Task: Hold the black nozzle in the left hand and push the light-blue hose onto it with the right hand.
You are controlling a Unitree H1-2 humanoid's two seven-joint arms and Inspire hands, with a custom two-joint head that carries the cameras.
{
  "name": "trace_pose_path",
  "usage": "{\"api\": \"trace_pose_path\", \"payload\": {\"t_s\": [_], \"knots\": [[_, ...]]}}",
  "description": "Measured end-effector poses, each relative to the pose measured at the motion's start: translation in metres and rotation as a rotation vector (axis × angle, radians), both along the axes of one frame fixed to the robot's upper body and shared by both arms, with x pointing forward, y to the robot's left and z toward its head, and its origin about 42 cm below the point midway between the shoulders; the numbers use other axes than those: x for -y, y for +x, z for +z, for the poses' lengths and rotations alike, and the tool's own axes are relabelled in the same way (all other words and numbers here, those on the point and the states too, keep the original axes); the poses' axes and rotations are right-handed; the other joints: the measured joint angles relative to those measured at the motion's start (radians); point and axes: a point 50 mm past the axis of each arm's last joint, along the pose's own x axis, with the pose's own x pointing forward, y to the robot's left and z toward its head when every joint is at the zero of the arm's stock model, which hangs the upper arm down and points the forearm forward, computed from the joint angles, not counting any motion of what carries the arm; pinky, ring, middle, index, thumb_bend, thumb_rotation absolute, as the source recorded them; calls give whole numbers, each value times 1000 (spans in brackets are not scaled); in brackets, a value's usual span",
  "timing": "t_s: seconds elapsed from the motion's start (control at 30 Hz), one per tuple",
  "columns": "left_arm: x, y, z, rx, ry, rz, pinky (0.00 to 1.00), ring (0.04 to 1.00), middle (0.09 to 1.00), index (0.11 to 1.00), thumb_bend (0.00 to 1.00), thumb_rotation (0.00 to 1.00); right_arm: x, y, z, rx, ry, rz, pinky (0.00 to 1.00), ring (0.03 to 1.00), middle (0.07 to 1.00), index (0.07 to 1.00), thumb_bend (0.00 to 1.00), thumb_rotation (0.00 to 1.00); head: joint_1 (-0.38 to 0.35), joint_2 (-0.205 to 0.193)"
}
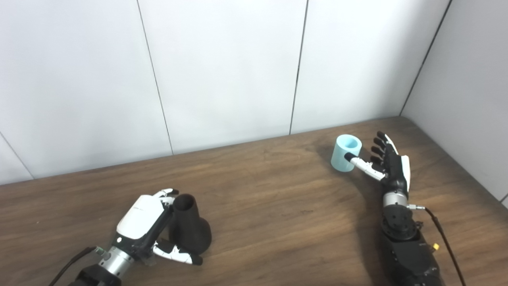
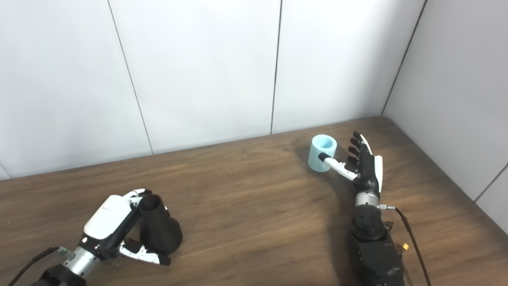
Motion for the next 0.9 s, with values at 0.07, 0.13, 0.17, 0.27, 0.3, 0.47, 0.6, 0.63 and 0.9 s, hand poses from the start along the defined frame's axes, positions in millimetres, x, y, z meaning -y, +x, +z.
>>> {"api": "trace_pose_path", "payload": {"t_s": [0.07, 0.13, 0.17, 0.27, 0.3, 0.47, 0.6, 0.63, 0.9], "knots": [[0, 0, 0, -1, 0, 1, 834, 529, 474, 492, 524, 0, -2, 2, 0, -3, -17, 11, 764, 828, 856, 876, 1000, 274, 2, 0], [0, 0, 0, -1, 0, 1, 829, 527, 477, 489, 524, 0, -4, 4, 1, -6, -26, 20, 778, 838, 860, 880, 1000, 267, 2, 0], [0, 0, 0, -1, 0, 1, 830, 528, 479, 487, 524, 0, -5, 5, 1, -6, -28, 24, 784, 841, 862, 881, 1000, 265, 3, 0], [0, 0, 0, 0, 0, 0, 827, 522, 457, 504, 523, 0, -8, 8, 2, -8, -29, 41, 787, 839, 862, 881, 1000, 269, 6, 0], [0, 0, 0, 0, 0, 0, 826, 522, 456, 505, 523, 0, -9, 9, 2, -9, -29, 45, 772, 829, 854, 878, 1000, 282, 6, 0], [0, 0, 0, 1, 0, -1, 826, 525, 464, 501, 524, 0, -11, 12, 4, -19, -44, 72, 765, 831, 856, 876, 1000, 302, 8, -2], [0, 0, 0, 1, 1, -1, 828, 524, 466, 499, 524, 0, -11, 14, 5, -29, -55, 97, 786, 843, 858, 870, 1000, 296, 11, -3], [0, 0, 0, 2, 1, -1, 828, 524, 470, 496, 524, 0, -12, 14, 5, -30, -56, 99, 781, 837, 852, 861, 1000, 298, 11, -3], [-1, 0, 0, 1, 2, 3, 834, 527, 477, 489, 525, 0, -11, 17, 4, -31, -68, 102, 702, 770, 811, 819, 993, 241, 11, -2]]}}
